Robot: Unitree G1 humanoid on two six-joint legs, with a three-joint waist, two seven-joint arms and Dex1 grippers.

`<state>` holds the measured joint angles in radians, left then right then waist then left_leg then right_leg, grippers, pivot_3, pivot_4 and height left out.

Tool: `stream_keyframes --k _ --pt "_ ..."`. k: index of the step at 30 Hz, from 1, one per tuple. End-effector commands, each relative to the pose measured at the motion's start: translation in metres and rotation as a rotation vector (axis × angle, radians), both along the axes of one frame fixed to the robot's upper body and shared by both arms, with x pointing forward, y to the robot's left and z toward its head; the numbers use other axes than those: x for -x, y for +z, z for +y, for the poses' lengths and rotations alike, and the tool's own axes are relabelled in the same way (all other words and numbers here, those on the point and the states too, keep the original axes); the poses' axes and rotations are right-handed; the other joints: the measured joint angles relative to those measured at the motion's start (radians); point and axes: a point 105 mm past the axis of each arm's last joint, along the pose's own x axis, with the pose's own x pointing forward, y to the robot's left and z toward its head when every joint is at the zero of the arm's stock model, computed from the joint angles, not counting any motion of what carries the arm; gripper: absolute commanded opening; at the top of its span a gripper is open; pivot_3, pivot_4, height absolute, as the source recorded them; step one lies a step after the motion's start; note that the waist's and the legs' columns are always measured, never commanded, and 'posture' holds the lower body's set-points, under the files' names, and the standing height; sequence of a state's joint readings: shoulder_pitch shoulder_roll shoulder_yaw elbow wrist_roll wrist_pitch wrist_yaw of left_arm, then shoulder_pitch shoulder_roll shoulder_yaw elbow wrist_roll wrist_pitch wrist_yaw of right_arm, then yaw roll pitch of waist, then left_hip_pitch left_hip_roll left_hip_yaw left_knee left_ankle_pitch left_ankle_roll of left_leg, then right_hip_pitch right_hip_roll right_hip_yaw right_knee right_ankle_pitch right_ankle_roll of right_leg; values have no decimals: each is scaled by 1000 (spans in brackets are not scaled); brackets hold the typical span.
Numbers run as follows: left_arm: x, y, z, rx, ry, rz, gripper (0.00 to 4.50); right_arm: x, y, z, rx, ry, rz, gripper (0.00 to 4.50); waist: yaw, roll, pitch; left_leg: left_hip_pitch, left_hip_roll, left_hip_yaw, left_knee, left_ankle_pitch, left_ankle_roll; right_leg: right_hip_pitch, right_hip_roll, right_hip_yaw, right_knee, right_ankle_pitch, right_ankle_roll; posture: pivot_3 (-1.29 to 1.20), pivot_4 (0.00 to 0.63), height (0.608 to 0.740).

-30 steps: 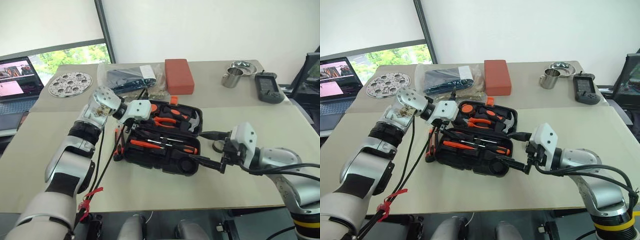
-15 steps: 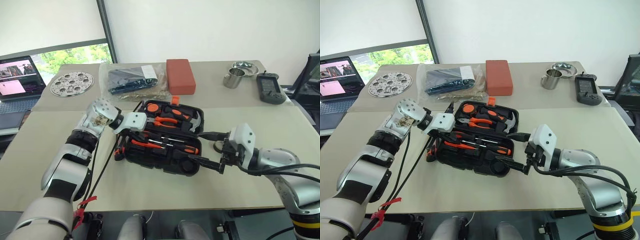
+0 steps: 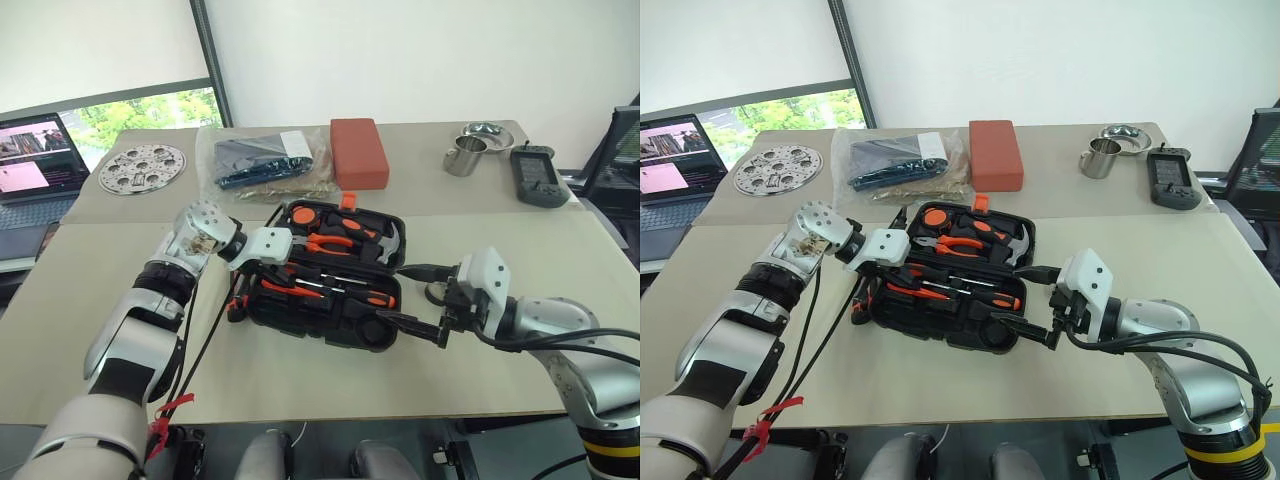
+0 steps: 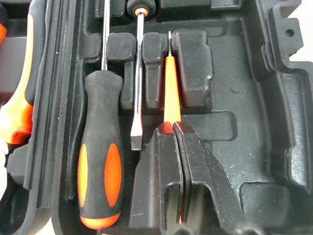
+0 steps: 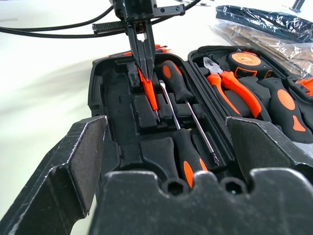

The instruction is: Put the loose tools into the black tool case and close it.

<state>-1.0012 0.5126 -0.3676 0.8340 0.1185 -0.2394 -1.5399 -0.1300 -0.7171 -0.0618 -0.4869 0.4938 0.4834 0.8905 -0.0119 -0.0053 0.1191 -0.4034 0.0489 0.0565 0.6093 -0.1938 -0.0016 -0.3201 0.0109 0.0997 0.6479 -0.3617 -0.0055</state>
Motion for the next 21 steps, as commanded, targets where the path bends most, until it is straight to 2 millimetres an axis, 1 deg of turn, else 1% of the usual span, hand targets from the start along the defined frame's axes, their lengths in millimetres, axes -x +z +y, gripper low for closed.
stream_keyframes --k 1,6,12,14,17,19,21 --pt "-3 -6 3 -31 15 -26 62 3 10 2 -13 15 -55 4500 0 0 0 0 0 0 0 0 0 0 0 0 0 0 0 0 150 740" --pt "-2 -11 3 -39 11 -24 62 3 9 2 -13 13 -55 4500 -2 0 0 0 0 0 0 0 0 0 0 0 0 0 0 0 150 740" --pt "-1 -19 -1 -21 18 -36 62 3 9 2 -14 12 -54 4500 -2 1 0 0 0 0 0 0 0 0 0 0 0 0 0 0 150 740" --pt "-6 -14 -6 20 38 -67 62 3 9 2 -15 13 -53 4500 -2 1 0 1 0 0 0 0 0 0 0 0 0 0 0 0 150 740" --pt "-17 5 -16 128 85 -117 62 3 9 2 -14 14 -54 4500 0 1 0 0 0 0 0 0 0 0 0 0 0 0 0 0 150 740" --pt "-18 16 -20 191 93 -109 62 3 9 2 -13 15 -55 4500 3 0 0 0 0 0 1 0 0 0 0 0 0 0 0 0 150 740" --pt "-15 29 -23 249 81 -80 62 2 10 2 -13 15 -56 4500 7 0 0 -1 0 -1 1 0 0 0 0 0 0 0 0 0 150 740"
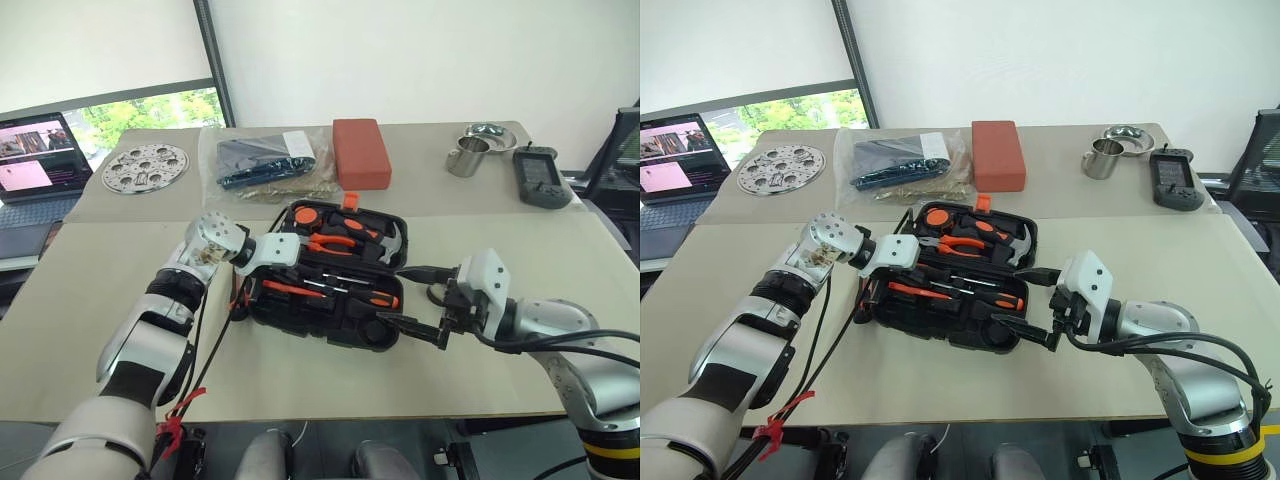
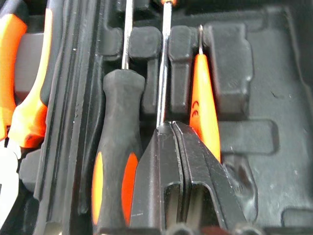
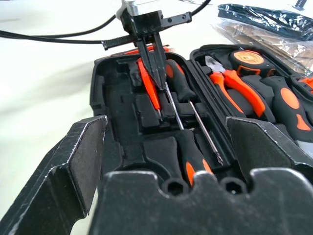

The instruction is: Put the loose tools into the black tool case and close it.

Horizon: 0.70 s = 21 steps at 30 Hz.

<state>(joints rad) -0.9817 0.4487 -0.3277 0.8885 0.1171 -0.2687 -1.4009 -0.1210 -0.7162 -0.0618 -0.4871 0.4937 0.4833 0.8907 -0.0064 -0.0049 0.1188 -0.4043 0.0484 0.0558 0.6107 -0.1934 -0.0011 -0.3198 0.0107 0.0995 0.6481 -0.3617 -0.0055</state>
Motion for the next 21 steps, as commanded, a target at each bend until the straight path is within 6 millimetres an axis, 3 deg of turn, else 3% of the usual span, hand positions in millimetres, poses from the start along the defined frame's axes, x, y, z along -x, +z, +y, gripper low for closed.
stream_keyframes --k 1,7,11,21 --pt "-2 41 -7 153 -13 -18 62 1 12 2 -13 17 -65 4500 1 0 0 0 0 0 0 0 0 0 0 0 0 0 0 0 150 740" --pt "8 41 -1 154 -31 18 62 1 11 5 -18 22 -64 4500 -3 0 0 1 0 0 -1 0 0 0 0 0 0 0 0 0 150 740" --pt "19 25 2 115 -48 82 62 1 11 5 -21 22 -66 4500 -8 1 0 1 1 0 -1 0 0 0 1 0 0 0 0 0 150 740" --pt "10 15 3 146 56 38 62 3 11 4 -22 10 -68 4500 -4 0 0 0 0 -1 0 0 0 0 0 0 0 0 0 0 150 740"
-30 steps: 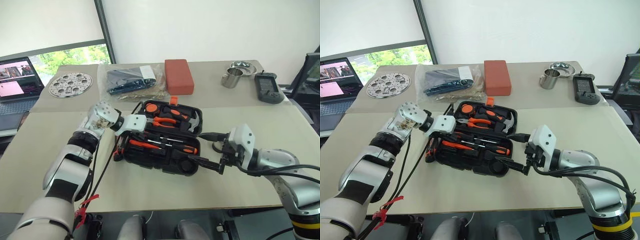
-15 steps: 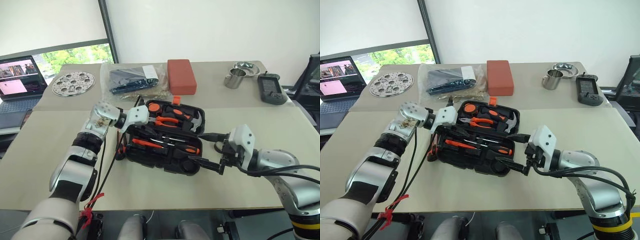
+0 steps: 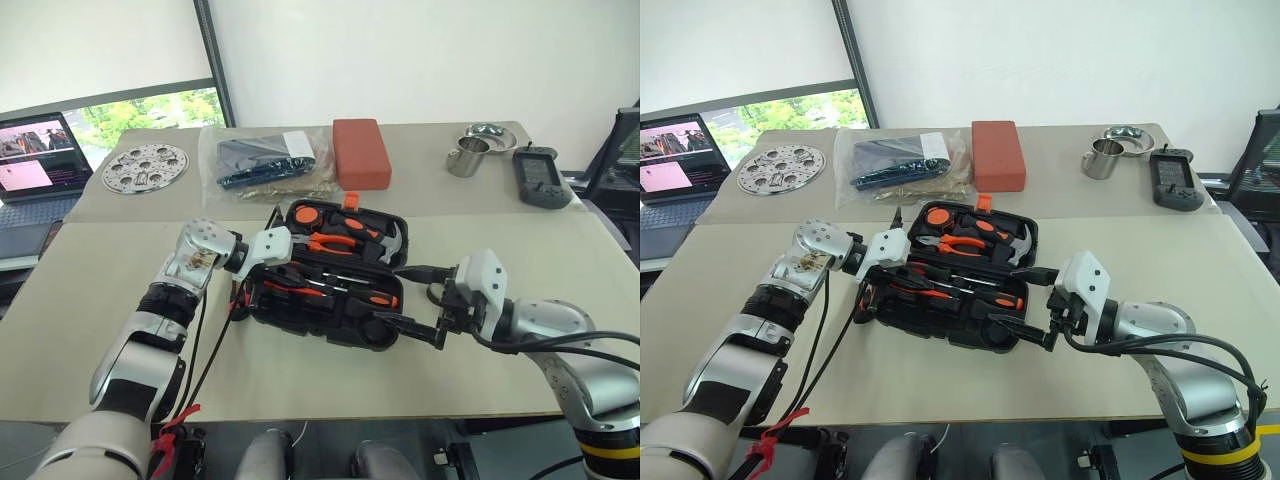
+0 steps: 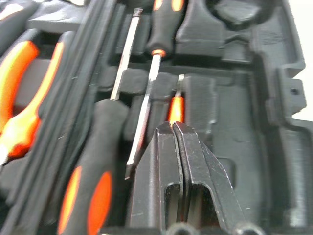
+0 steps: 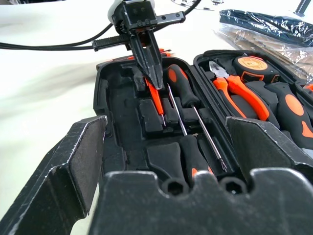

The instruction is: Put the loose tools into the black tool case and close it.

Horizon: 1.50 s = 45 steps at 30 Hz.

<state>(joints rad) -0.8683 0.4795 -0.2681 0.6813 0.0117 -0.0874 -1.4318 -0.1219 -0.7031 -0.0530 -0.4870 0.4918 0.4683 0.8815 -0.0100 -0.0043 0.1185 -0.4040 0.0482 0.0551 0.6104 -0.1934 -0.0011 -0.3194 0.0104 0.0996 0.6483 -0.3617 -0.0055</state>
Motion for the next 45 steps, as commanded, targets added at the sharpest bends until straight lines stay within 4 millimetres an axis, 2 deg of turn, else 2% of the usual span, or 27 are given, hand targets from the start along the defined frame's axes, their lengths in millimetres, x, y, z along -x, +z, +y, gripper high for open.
stream_keyframes --k 1,9,18,25,38,45 --pt "-3 9 -1 23 15 -44 62 3 10 1 -9 7 -57 4500 -1 0 0 0 0 0 0 0 0 0 0 0 0 0 0 0 150 740" --pt "4 -1 5 14 30 -37 62 3 10 2 -12 4 -58 4500 -4 0 0 1 1 0 0 0 0 0 1 0 0 0 0 0 150 740" --pt "-7 2 10 63 149 -84 62 3 10 3 -14 9 -58 4500 -1 0 0 0 0 0 0 0 0 0 0 0 0 0 0 0 150 740" --pt "11 -16 21 0 121 -32 62 3 9 2 -13 6 -55 4500 -5 1 -1 2 1 0 -1 0 0 0 0 0 0 0 0 0 150 740" --pt "15 -31 22 10 221 -20 62 3 8 2 -15 5 -56 4500 -4 2 -1 5 1 1 -1 0 0 2 0 1 0 0 0 0 150 740" --pt "14 -51 29 -34 285 -65 62 2 9 3 -17 7 -58 4500 -5 3 -3 6 2 1 -1 0 0 3 0 1 0 0 0 0 150 740"
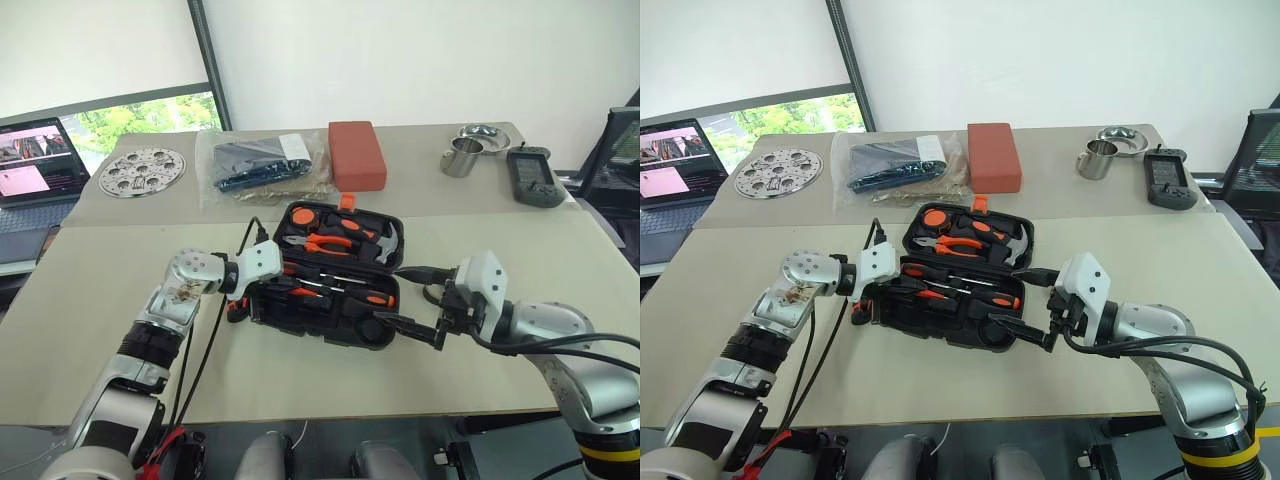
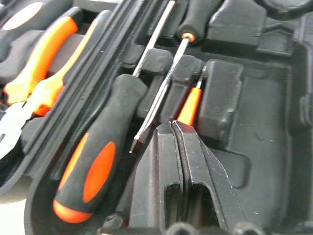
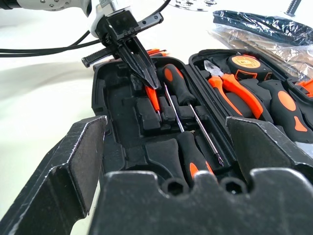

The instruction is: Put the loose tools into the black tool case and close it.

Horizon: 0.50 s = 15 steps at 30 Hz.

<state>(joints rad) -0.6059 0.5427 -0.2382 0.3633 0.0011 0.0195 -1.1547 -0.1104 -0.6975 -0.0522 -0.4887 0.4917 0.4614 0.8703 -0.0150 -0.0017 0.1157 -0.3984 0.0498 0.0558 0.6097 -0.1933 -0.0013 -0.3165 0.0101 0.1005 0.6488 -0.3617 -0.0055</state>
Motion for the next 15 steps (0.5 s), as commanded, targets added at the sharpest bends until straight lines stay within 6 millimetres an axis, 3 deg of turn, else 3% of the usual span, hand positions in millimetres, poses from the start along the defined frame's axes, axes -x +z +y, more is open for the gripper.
stream_keyframes --k 1,10,15 --pt "2 -31 13 -78 71 41 62 2 10 3 -9 17 -59 4500 0 0 -1 0 0 0 0 0 0 0 0 0 0 0 0 0 150 740" --pt "1 -42 3 -22 125 -2 62 2 11 3 -9 15 -61 4500 0 2 -6 0 0 1 0 0 0 0 -1 1 0 0 0 0 150 740" --pt "-12 -26 2 98 218 -39 62 1 11 2 -8 14 -60 4500 1 3 -8 0 0 1 0 0 0 0 0 1 0 0 0 0 150 740"
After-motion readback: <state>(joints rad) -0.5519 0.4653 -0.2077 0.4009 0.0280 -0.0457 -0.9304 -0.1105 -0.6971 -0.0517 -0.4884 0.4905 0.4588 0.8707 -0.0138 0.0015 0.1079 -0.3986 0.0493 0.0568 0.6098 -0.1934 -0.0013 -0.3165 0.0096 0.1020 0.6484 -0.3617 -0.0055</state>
